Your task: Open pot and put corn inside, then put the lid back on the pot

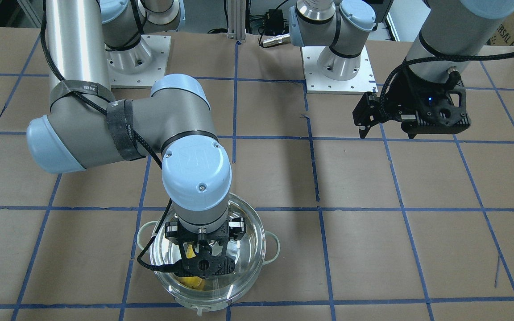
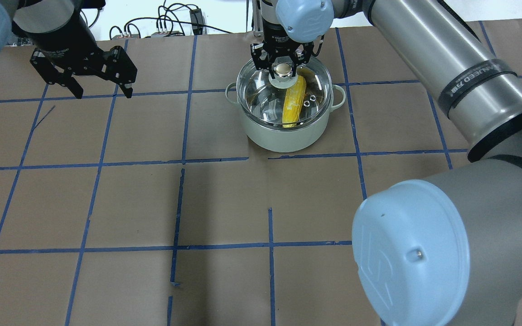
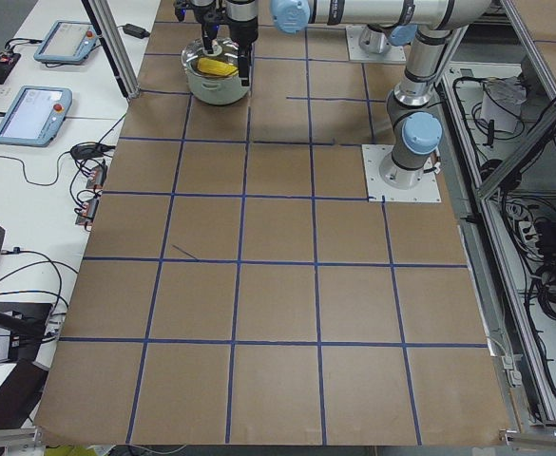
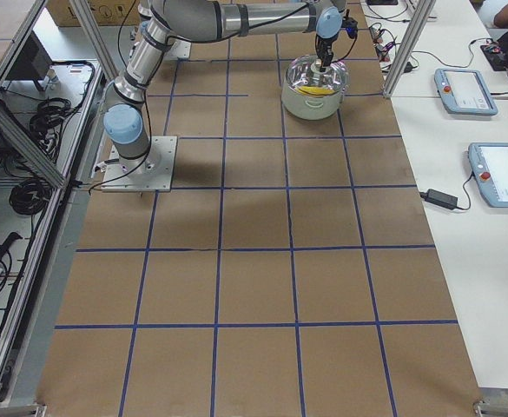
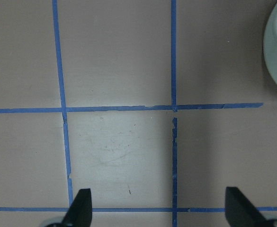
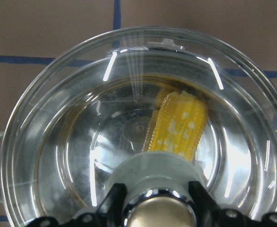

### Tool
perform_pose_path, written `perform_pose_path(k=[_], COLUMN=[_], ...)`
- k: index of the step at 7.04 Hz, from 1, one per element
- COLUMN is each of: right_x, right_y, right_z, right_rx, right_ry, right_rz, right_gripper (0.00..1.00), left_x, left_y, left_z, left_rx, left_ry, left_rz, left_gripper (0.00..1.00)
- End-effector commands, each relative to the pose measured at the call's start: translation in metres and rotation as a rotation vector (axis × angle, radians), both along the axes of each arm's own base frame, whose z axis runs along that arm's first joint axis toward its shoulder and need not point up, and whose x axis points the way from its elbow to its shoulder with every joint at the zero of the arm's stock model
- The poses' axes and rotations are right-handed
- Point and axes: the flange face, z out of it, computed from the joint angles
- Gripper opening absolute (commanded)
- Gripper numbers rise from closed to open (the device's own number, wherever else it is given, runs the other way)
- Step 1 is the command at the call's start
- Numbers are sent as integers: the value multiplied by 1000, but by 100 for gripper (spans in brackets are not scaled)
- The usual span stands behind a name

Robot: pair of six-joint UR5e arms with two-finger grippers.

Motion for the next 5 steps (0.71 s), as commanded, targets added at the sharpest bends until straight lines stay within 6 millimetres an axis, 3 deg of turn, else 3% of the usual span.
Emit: perform_pose_path(k=[1,5], right_x=[1,-4], right_y=[1,0], right_z=[1,-7], right_rx=[3,15], right_ry=[-1,1], right_rz=[0,-1], right_gripper=[8,7], left_x=[1,1], left_y=[0,-1], left_z=[0,-1], left_rx=[0,2], left_ry=[0,0], left_rz=[1,1], left_gripper=[100,100])
